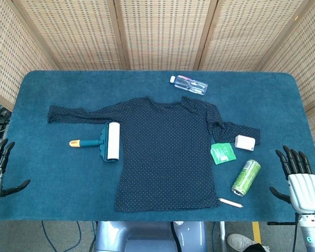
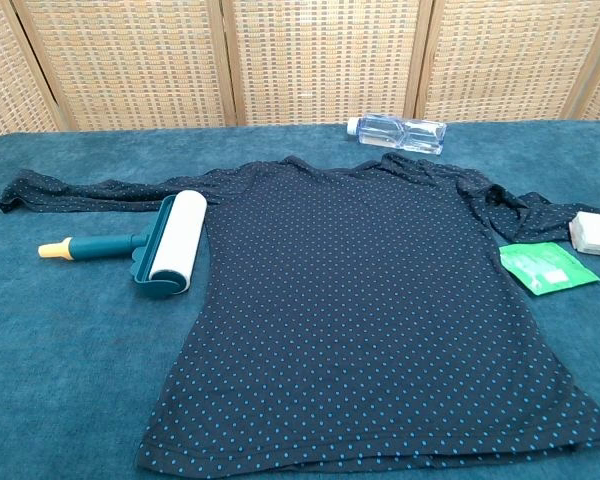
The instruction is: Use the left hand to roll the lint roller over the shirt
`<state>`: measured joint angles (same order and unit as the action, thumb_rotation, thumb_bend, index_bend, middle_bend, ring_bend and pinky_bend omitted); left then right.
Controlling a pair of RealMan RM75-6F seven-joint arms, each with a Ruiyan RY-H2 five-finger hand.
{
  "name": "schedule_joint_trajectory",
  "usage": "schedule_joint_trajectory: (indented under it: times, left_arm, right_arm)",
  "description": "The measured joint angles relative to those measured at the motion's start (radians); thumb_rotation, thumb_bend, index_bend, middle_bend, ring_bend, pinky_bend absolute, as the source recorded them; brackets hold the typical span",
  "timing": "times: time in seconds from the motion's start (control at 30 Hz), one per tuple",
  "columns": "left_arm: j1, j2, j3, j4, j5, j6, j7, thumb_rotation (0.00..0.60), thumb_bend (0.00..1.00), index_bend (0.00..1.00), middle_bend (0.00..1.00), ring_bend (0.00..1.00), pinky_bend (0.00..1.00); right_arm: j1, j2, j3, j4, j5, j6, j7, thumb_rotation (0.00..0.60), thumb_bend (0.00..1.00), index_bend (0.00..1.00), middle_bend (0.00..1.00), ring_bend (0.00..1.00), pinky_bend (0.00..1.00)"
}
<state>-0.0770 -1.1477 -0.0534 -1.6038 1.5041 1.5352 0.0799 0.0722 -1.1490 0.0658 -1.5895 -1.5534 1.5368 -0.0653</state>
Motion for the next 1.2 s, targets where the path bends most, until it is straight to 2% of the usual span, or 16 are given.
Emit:
schedule_joint_trajectory:
  times: [0.63, 0.97, 1.13, 1.2]
  left_arm:
    - [-0.010, 0.001, 0.001, -0.011, -0.018, -0.032, 0.019, 0.600, 0.13, 0.00, 0.00, 0.00, 0.00]
    - [-0.035, 0.009, -0.019, -0.076, -0.068, -0.079, 0.098, 0.600, 0.13, 0.00, 0.00, 0.00, 0.03]
    - [-0.080, 0.039, -0.057, -0.118, -0.102, -0.122, 0.147, 0.600, 0.14, 0.00, 0.00, 0.00, 0.12]
    - [-0.107, 0.051, -0.079, -0.130, -0.117, -0.148, 0.159, 0.600, 0.17, 0.01, 0.03, 0.07, 0.24]
  right_arm:
    - [0.003, -0.004, -0.004, -0.004, -0.007, -0.005, -0.012, 0.600, 0.08, 0.00, 0.00, 0.00, 0.00]
    - [0.002, 0.009, -0.003, -0.008, 0.006, -0.013, 0.011, 0.600, 0.08, 0.00, 0.00, 0.00, 0.00]
    - [0.002, 0.010, -0.003, -0.008, 0.006, -0.013, 0.015, 0.600, 0.08, 0.00, 0.00, 0.00, 0.00]
    - [0.003, 0.010, -0.002, -0.006, 0.009, -0.017, 0.016, 0.600, 0.08, 0.00, 0.00, 0.00, 0.00]
